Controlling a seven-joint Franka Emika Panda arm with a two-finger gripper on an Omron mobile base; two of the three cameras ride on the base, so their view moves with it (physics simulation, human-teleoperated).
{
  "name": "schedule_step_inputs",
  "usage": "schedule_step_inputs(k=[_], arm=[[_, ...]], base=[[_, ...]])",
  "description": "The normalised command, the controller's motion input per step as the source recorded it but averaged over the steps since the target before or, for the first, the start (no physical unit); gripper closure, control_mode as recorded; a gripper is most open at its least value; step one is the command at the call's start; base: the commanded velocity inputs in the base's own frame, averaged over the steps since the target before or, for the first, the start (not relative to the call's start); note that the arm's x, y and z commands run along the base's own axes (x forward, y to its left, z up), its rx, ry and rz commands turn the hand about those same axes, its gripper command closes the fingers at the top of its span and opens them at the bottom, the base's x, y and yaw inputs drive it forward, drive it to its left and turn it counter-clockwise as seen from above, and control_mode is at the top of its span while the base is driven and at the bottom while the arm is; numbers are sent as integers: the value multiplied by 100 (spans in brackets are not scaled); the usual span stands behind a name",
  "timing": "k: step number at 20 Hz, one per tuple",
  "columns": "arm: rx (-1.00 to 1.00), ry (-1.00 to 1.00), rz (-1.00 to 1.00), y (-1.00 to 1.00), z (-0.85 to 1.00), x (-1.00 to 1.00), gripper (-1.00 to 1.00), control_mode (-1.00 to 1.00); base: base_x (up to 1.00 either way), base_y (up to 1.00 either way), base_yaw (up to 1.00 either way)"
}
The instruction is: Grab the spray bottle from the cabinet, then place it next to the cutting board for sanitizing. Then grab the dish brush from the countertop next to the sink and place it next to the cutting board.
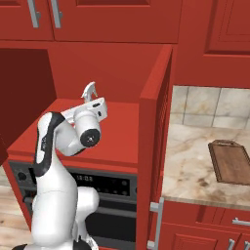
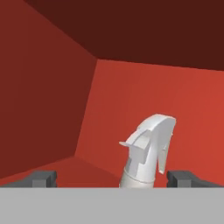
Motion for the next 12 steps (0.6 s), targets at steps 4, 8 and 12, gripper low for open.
schedule_step_inputs(k=[4,8,12], arm=[[4,0,1,0,-7,33,-100,-100],[2,0,0,0,-14,31,-100,-100],[0,0,0,-1,-12,14,-100,-100]], base=[[0,0,0],[0,0,0],[0,0,0]])
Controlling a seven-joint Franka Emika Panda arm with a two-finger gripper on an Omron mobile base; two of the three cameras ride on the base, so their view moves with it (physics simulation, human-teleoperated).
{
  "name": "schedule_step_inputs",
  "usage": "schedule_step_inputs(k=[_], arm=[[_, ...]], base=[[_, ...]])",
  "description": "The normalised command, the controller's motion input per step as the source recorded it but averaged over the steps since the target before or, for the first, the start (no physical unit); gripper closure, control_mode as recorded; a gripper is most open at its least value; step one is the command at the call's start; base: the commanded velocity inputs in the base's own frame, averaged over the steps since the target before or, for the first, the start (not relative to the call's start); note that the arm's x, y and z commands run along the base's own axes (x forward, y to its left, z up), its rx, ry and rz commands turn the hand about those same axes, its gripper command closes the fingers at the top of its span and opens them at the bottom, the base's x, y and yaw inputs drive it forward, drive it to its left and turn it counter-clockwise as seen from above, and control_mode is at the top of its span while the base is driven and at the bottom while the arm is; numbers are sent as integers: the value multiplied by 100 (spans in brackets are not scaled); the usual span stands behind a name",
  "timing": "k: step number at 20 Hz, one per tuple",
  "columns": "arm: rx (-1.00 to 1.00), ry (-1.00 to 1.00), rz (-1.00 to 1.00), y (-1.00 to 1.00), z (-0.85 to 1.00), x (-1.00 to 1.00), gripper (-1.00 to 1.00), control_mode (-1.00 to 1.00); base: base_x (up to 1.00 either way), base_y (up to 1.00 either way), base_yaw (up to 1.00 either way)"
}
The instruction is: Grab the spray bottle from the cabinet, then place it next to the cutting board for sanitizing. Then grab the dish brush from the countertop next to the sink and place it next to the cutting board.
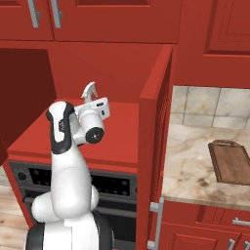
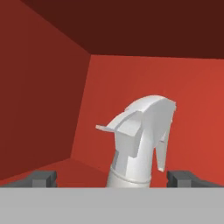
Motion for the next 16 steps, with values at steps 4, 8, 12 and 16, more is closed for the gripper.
schedule_step_inputs(k=[4,8,12,16], arm=[[0,0,0,-1,-7,4,-100,-100],[0,-1,0,0,-11,3,-100,-100],[0,-1,0,-2,-6,15,-100,-100],[0,0,0,-3,-9,11,-100,-100]], base=[[0,0,0],[0,0,0],[0,0,0],[0,0,0]])
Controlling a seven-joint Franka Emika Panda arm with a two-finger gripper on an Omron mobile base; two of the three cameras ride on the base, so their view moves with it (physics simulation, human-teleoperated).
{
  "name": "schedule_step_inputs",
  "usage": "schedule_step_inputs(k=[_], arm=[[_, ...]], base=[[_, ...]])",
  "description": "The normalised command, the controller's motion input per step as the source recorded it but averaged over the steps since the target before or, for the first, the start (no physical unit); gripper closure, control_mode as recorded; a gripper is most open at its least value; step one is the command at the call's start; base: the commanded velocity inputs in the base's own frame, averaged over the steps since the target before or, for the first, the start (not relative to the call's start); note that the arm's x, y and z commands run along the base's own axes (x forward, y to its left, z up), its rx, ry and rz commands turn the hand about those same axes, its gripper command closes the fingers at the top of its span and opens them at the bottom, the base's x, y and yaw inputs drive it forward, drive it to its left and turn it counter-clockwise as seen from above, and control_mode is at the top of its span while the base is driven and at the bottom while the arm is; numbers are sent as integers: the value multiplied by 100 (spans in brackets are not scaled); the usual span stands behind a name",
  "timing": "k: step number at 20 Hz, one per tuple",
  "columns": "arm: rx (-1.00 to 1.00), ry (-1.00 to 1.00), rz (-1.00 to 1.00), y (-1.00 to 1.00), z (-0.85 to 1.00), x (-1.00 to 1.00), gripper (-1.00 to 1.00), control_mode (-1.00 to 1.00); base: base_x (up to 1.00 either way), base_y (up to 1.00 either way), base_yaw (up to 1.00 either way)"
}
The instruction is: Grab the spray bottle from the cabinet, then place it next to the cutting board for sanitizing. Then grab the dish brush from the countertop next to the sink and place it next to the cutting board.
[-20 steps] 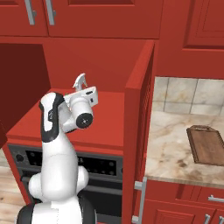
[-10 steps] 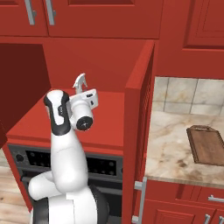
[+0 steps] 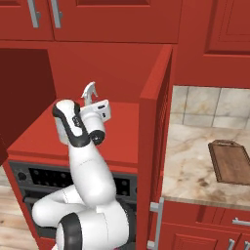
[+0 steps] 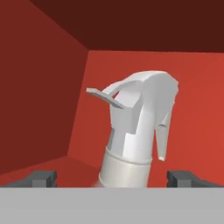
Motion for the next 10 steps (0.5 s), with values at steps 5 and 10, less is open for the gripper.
schedule_step_inputs(k=[5,10], arm=[[0,1,0,0,-7,4,-100,-100],[0,2,0,1,-1,16,-100,-100]], base=[[0,0,0],[0,0,0]])
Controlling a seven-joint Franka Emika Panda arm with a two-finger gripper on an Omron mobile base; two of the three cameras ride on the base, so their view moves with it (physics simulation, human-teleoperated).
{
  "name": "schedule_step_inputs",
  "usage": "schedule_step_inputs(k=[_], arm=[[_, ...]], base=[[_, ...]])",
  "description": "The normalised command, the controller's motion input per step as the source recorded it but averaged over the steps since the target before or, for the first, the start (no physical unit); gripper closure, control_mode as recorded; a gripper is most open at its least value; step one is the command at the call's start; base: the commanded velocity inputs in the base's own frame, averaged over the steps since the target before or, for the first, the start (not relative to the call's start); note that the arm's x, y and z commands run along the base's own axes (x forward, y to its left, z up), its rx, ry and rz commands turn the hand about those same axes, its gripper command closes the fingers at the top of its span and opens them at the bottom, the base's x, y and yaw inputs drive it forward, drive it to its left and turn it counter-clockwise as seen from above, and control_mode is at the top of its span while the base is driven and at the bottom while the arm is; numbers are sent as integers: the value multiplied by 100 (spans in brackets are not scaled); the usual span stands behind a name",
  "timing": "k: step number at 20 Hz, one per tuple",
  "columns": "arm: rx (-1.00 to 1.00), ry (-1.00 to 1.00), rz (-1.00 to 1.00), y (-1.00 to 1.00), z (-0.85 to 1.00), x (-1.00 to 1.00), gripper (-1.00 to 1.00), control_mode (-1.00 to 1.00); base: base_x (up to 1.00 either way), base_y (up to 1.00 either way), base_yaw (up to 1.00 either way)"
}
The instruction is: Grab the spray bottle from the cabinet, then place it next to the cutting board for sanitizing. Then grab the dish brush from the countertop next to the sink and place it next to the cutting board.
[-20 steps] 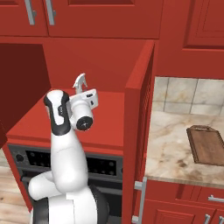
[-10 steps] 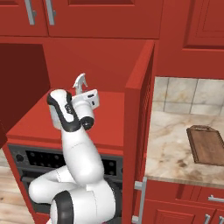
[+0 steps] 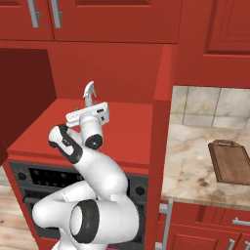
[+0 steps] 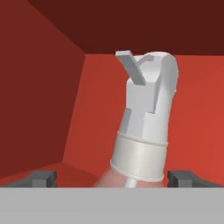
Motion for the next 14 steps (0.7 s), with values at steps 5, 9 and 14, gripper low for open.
schedule_step_inputs(k=[5,9,14], arm=[[1,2,0,-1,0,20,-100,-100],[3,1,0,-18,0,3,-100,-100],[3,1,0,-18,0,1,-100,-100]], base=[[0,0,0],[0,0,0],[0,0,0]])
